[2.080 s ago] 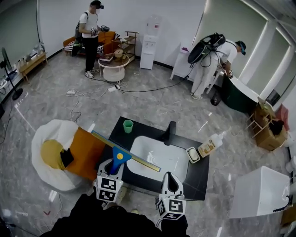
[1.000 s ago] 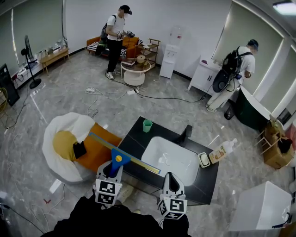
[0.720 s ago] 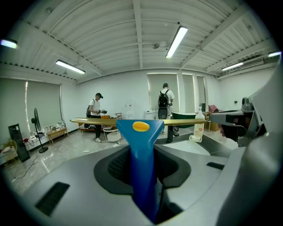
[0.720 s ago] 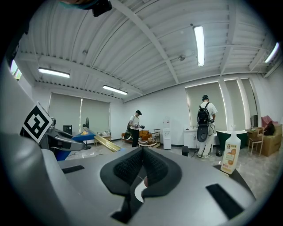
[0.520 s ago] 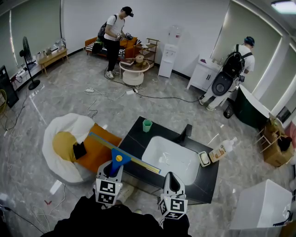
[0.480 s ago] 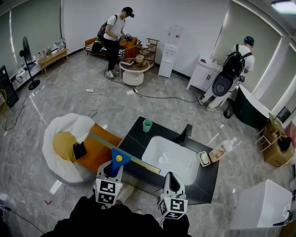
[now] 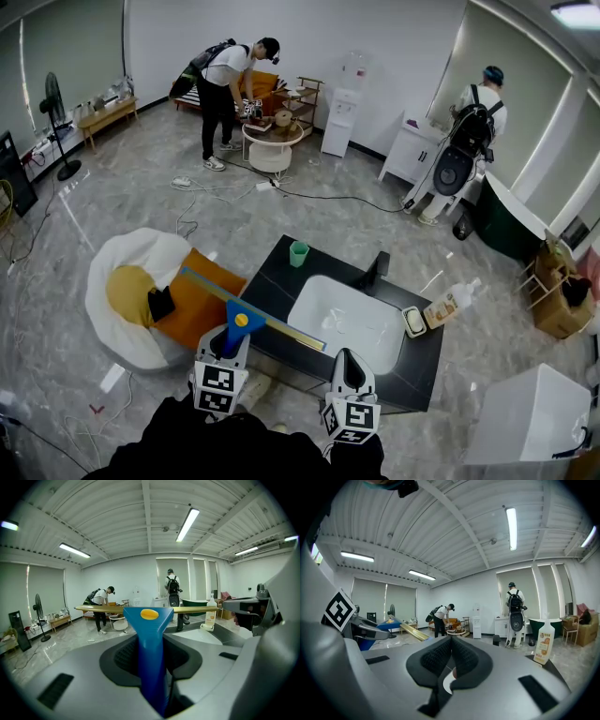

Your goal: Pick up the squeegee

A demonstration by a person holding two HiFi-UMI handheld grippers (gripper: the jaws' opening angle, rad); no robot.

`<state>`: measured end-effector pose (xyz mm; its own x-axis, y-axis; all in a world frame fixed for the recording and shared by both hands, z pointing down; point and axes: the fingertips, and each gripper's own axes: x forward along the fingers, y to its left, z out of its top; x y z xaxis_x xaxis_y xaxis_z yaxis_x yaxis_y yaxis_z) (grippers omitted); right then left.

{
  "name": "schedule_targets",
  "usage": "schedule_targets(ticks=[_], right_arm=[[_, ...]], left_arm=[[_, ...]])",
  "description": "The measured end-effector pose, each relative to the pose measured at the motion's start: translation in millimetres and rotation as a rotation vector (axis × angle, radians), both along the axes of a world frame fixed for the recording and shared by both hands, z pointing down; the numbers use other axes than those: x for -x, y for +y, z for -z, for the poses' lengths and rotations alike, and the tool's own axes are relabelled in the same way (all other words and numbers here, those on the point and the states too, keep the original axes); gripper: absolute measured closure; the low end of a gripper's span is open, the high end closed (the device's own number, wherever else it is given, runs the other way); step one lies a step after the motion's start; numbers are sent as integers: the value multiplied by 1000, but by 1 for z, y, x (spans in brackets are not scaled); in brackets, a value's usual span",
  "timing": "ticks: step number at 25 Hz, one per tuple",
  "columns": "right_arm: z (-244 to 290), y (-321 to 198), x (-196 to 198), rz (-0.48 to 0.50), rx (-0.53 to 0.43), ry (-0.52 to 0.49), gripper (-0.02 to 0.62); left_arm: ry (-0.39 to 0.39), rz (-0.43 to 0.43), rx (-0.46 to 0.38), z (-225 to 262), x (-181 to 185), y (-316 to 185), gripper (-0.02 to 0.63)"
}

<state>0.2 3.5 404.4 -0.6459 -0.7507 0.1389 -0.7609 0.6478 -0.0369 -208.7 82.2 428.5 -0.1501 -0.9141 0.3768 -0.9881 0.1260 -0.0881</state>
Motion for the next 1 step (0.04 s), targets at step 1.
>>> schedule_targets(ticks=[1], right_arm=[[0, 0, 0, 0, 0, 1, 581]], left_arm=[[0, 0, 0, 0, 0, 0, 477]])
